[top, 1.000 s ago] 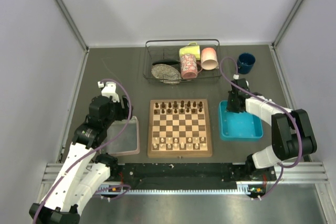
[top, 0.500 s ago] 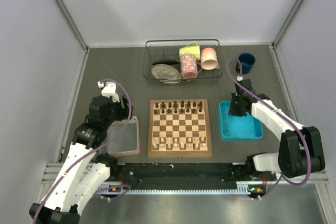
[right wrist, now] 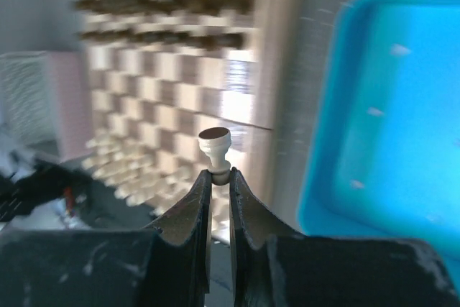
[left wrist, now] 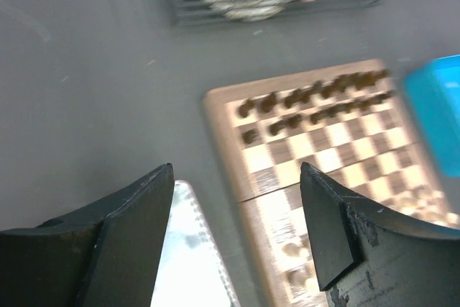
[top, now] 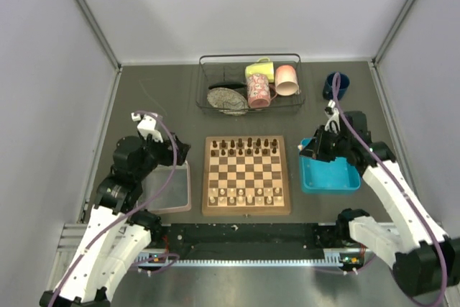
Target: Set up the chess pieces on the board
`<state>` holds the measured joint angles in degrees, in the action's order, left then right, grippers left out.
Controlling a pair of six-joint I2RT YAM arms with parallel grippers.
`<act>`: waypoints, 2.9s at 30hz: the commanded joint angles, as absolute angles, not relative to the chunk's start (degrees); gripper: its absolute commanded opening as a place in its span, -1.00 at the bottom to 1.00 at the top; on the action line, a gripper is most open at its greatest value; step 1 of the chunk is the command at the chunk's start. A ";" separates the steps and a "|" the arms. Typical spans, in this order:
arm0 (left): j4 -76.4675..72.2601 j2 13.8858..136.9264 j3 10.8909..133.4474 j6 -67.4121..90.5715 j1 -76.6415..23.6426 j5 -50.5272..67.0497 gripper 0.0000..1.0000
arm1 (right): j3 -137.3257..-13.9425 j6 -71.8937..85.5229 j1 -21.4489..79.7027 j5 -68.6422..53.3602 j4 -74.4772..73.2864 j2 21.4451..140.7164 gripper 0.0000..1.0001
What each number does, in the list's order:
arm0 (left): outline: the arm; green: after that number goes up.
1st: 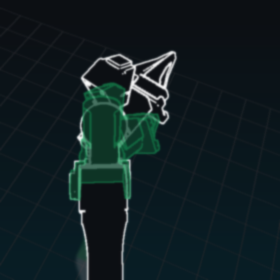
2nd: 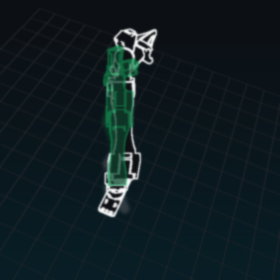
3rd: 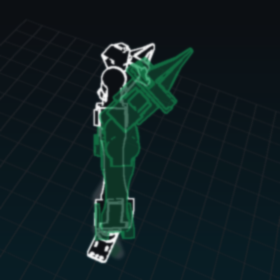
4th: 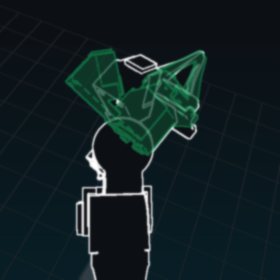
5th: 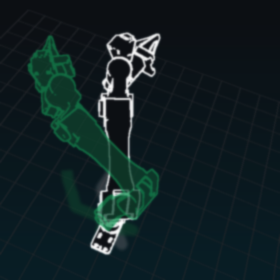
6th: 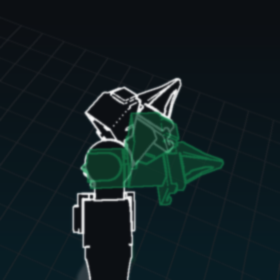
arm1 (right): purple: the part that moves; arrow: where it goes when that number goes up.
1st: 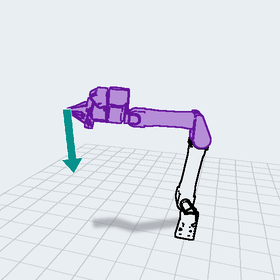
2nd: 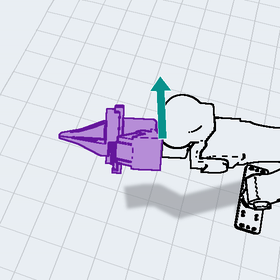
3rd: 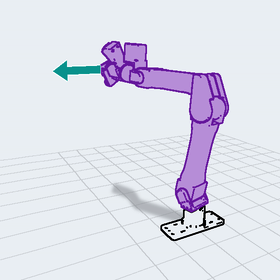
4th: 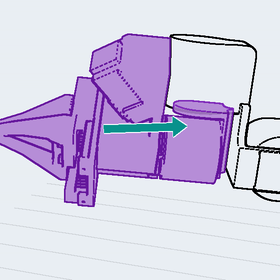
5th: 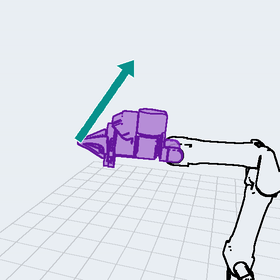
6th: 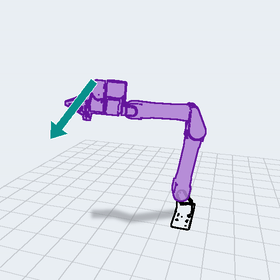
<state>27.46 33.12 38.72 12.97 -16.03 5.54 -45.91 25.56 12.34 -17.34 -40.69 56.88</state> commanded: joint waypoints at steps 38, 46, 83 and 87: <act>-13.54 49.92 45.09 37.09 -50.27 41.66 0.18 | -57.57 30.23 53.61 -34.63 -23.12 47.90 -1.00; -14.15 50.36 45.26 37.88 -51.06 39.64 0.08 | -57.66 30.58 53.61 -34.80 -23.12 48.16 -1.00; -23.99 34.28 34.10 44.30 -51.50 13.45 -1.00 | -31.83 60.54 53.61 -14.87 27.83 38.40 0.15; -25.13 35.42 33.93 45.26 -51.59 13.45 -1.00 | -29.88 63.19 53.79 -13.36 34.01 40.08 0.14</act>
<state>-20.99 34.48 34.26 43.77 -51.37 15.57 -30.26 56.93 52.88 -17.58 19.16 38.94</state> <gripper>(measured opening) 0.219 0.574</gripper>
